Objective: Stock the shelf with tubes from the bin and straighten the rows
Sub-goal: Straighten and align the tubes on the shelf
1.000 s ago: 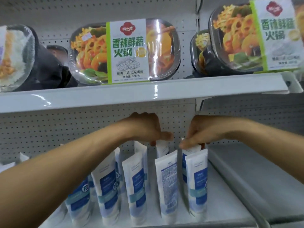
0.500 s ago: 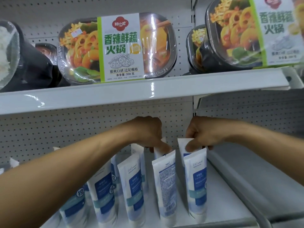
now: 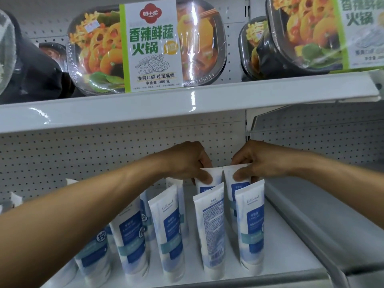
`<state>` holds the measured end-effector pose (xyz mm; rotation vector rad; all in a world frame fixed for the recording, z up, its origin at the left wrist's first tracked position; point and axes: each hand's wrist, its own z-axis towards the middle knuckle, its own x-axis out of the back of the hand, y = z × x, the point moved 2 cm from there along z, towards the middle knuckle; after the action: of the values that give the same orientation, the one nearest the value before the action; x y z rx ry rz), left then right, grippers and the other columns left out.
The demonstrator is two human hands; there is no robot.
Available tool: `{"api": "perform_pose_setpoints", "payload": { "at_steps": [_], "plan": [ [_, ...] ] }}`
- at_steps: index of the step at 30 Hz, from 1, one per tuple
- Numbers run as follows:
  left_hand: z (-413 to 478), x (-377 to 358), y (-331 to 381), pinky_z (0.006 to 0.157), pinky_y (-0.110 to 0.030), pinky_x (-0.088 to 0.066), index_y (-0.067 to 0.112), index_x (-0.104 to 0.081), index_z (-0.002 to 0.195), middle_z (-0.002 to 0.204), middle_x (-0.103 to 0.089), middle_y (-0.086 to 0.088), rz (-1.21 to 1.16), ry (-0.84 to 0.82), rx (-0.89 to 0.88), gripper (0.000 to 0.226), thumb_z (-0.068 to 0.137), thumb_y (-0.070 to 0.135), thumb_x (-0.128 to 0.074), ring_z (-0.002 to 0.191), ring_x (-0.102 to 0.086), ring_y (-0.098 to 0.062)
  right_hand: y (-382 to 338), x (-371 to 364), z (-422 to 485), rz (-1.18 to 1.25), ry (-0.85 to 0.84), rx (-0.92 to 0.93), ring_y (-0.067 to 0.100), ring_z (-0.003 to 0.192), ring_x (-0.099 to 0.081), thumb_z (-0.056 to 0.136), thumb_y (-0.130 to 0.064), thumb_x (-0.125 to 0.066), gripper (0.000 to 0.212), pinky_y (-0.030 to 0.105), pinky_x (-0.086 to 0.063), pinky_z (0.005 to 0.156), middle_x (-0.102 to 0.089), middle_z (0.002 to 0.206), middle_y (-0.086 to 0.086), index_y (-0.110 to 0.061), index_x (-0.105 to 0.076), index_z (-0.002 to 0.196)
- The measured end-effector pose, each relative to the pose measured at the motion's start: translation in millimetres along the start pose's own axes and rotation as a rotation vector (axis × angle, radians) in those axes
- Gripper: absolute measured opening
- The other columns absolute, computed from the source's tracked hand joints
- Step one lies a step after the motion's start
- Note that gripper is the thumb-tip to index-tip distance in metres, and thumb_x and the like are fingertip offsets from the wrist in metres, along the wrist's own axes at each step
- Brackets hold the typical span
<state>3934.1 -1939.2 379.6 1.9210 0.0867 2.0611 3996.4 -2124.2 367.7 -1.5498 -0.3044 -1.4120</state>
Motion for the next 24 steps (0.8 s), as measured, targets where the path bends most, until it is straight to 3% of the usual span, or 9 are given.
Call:
{"api": "perform_pose_setpoints", "payload": {
  "at_steps": [4, 8, 13, 16, 24],
  "plan": [
    [1.5, -1.6, 0.1, 0.088, -0.034, -0.056, 0.017, -0.076, 0.101, 0.098, -0.075, 0.007, 0.009, 0.004, -0.003, 0.022, 0.082, 0.028, -0.075, 0.087, -0.068, -0.010, 0.3, -1.0, 2.1, -0.001, -0.015, -0.009, 0.028, 0.087, -0.069, 0.085, -0.018, -0.070, 0.007, 0.047, -0.057, 0.079, -0.073, 0.085, 0.006, -0.011, -0.073, 0.085],
    [1.0, -4.4, 0.0, 0.086, -0.034, -0.058, 0.018, -0.076, 0.101, 0.095, -0.075, 0.007, 0.014, -0.019, 0.004, 0.023, 0.082, 0.031, -0.075, 0.084, -0.070, -0.008, -0.5, -2.9, 2.7, -0.025, -0.029, -0.015, 0.018, 0.076, -0.068, 0.085, -0.021, -0.071, 0.005, 0.033, -0.056, 0.070, -0.073, 0.085, 0.003, -0.015, -0.071, 0.084],
    [-0.8, -6.1, -0.3, 0.087, -0.036, -0.057, 0.019, -0.075, 0.101, 0.095, -0.075, 0.008, 0.042, -0.024, 0.007, 0.024, 0.082, 0.034, -0.074, 0.084, -0.069, -0.008, -1.9, -4.4, 3.1, -0.058, -0.039, -0.021, 0.007, 0.075, -0.067, 0.083, -0.025, -0.073, 0.008, 0.025, -0.054, 0.067, -0.073, 0.087, -0.005, -0.020, -0.072, 0.089],
    [-1.0, -5.4, 0.5, 0.086, -0.036, -0.058, 0.019, -0.075, 0.102, 0.095, -0.075, 0.008, 0.046, -0.033, 0.016, 0.024, 0.083, 0.034, -0.074, 0.084, -0.069, -0.009, -3.6, -3.8, 2.6, -0.056, -0.042, -0.023, -0.001, 0.067, -0.062, 0.082, -0.024, -0.074, 0.004, 0.018, -0.049, 0.061, -0.072, 0.080, -0.008, -0.023, -0.070, 0.082],
    [-1.4, -6.2, 2.1, 0.076, -0.024, -0.055, 0.022, -0.073, 0.096, 0.092, -0.073, 0.009, 0.033, -0.029, 0.012, 0.014, 0.085, 0.031, -0.072, 0.081, -0.068, -0.008, -0.8, -2.4, -0.6, -0.048, -0.046, -0.004, 0.010, 0.069, -0.061, 0.081, -0.020, -0.074, 0.009, 0.029, -0.048, 0.063, -0.070, 0.079, 0.004, -0.016, -0.068, 0.076]
  ]
}}
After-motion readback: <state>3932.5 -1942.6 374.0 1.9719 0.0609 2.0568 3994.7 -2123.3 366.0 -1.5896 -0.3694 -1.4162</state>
